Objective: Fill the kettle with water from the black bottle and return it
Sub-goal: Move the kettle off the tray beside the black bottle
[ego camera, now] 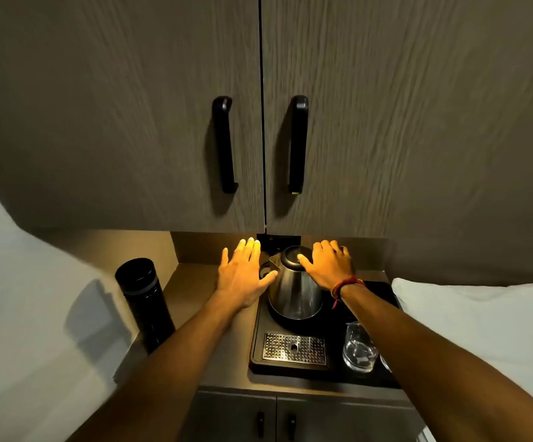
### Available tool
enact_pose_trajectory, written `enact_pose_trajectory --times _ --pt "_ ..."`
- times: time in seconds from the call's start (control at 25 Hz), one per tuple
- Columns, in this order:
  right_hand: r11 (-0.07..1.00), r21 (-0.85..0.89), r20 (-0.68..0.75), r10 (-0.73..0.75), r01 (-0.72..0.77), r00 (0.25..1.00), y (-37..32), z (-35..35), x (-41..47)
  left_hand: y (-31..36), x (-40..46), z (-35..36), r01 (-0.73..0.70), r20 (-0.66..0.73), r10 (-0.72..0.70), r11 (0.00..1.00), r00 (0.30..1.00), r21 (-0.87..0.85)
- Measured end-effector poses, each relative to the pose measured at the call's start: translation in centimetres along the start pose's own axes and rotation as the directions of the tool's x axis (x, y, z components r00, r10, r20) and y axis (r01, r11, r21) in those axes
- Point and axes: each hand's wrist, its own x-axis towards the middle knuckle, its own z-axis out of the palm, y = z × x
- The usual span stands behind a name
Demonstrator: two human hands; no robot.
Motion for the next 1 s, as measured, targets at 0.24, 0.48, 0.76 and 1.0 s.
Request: enact_pose_trajectory --times 0.24,0.48,0.76,1.0 --pt "0.994 0.088 0.143 0.054 -0.067 0.988 -0.9 1.6 3.5 -0.1 2.5 1.9 0.018 0.07 -0.022 0.998 0.997 0.053" --pt "0.933 0.333 0.135 0.098 -0.138 0.986 -0.5 2.1 4.1 -0.2 3.6 1.8 0.001 0.026 -0.003 0.998 1.0 0.066" --pt "0.721 0.611 0.267 0.2 -0.326 0.943 3.5 2.0 3.3 -1.2 3.2 1.8 0.006 0.046 -0.007 1.0 0.999 0.029" --pt "0.59 0.708 0.276 0.275 -0.388 0.921 3.2 3.4 2.2 -3.4 2.3 0.2 0.054 0.032 -0.055 0.997 0.998 0.052"
